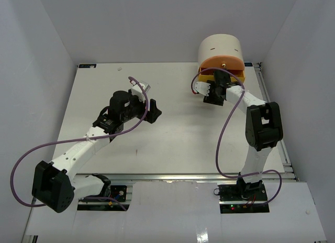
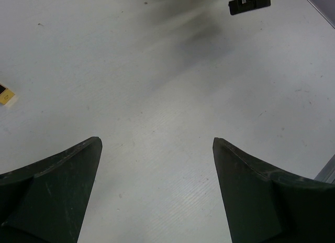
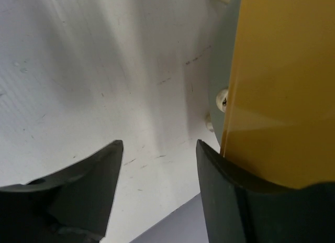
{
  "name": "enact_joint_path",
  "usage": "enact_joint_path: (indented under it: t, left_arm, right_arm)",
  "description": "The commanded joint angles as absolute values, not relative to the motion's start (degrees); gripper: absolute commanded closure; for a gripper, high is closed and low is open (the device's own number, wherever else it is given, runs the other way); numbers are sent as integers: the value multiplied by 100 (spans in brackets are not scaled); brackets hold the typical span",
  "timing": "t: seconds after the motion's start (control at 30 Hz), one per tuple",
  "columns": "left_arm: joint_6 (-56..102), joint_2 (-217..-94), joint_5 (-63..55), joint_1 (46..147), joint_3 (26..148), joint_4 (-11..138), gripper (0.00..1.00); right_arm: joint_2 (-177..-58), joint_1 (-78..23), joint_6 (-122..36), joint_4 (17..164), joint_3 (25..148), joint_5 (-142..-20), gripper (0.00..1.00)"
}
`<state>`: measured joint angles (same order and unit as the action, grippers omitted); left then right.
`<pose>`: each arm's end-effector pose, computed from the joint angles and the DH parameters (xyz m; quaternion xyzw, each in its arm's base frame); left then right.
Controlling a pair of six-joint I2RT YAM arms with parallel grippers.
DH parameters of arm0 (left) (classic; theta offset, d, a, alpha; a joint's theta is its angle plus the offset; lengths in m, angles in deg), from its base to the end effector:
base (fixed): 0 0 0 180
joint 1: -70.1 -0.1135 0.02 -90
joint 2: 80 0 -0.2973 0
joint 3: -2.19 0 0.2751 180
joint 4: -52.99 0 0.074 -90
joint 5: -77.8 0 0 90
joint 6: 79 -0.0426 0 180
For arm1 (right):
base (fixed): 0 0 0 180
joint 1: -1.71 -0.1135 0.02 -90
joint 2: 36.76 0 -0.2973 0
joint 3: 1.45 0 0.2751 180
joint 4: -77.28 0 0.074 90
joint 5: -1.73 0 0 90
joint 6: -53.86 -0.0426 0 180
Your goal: Organize the makeup
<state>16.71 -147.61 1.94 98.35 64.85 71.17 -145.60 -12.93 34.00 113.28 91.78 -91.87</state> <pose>0.2478 -0.1449 0.3194 0.2284 0.7989 -0.2579 0.4930 0.4393 0.1120 0.2295 -0.6288 0.7041 -0.1793 0.2770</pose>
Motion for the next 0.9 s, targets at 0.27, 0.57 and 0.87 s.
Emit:
enact_joint_path:
  t: [0.27,0.57,0.87]
  left_arm:
    - [1610,-14526,173,9805,6435,7060,2]
    - [1601,-14479,155,9796,6435,7059,2]
    - [1601,-14504,204,9779,6444,7051,2]
  right_arm:
    - [-14353,-1271,3712,10518,9270,-9575,6]
    - [-14037,-1214,3962,11438,9374,-8365,7]
    - [-14601,-955,3715,11174,10334,-9037,7]
